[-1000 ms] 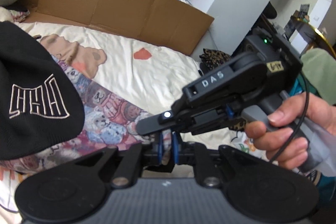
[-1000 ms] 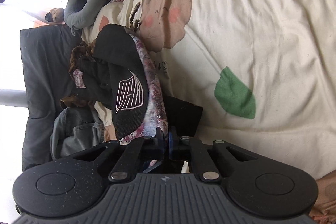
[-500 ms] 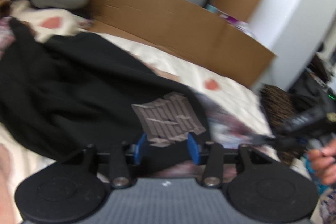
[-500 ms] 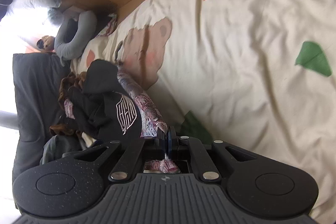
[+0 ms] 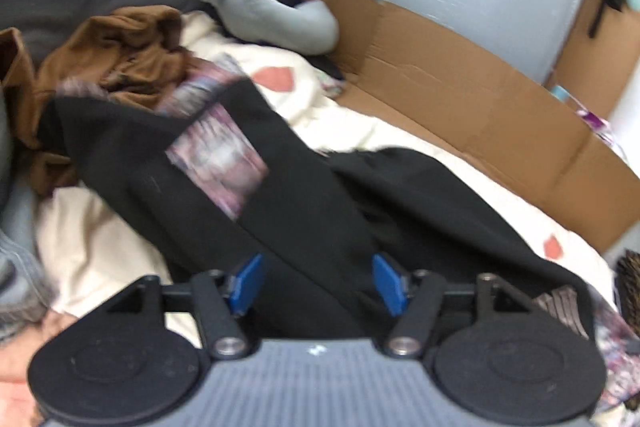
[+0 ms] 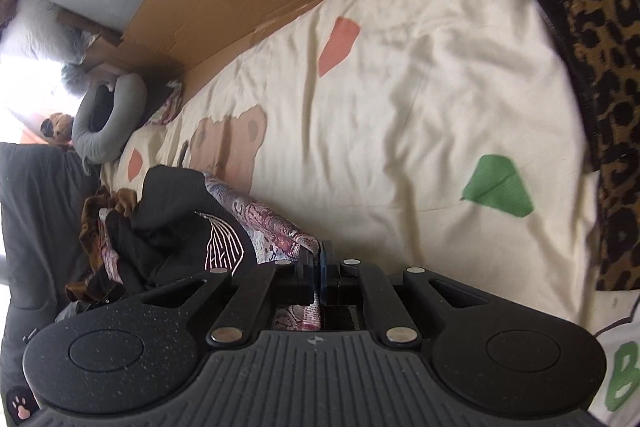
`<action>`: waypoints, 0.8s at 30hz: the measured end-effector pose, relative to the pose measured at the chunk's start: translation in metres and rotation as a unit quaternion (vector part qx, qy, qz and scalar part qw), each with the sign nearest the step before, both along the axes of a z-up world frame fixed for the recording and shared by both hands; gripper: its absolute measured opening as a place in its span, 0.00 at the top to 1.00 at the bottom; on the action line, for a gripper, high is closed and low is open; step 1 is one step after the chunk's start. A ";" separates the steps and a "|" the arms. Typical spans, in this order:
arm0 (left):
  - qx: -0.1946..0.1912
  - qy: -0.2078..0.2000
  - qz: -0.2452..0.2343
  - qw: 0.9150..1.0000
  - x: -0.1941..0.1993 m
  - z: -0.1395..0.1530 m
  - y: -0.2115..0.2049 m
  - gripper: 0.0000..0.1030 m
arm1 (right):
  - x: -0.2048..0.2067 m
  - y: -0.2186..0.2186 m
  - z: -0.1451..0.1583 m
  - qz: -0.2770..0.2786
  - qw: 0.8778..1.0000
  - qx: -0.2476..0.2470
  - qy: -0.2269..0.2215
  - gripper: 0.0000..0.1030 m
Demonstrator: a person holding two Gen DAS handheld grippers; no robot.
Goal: Fold clothes
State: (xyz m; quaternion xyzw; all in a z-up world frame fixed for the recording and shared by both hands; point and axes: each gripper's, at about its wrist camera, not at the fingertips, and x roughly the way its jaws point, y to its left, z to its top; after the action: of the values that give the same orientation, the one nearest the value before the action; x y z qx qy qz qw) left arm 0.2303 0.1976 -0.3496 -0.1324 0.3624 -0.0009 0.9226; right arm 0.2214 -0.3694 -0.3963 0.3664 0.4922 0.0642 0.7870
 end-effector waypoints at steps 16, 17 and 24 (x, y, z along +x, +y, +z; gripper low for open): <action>0.000 0.029 0.053 0.998 0.015 -0.036 0.037 0.17 | -0.016 -0.044 -0.006 -0.051 0.998 -0.037 0.012 1.00; -0.006 0.031 0.052 0.998 0.016 -0.039 0.039 0.17 | -0.017 -0.045 -0.006 -0.052 0.998 -0.038 0.012 1.00; -0.043 0.044 0.047 0.997 0.027 -0.058 0.046 0.27 | -0.023 -0.046 -0.011 -0.053 0.997 -0.043 0.021 1.00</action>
State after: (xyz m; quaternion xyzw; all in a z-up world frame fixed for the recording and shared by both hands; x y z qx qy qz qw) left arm 0.2576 0.2435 -0.4076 -0.1889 0.3952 0.0331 0.8983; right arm 0.1984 -0.4157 -0.4073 0.3593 0.4910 -0.0061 0.7936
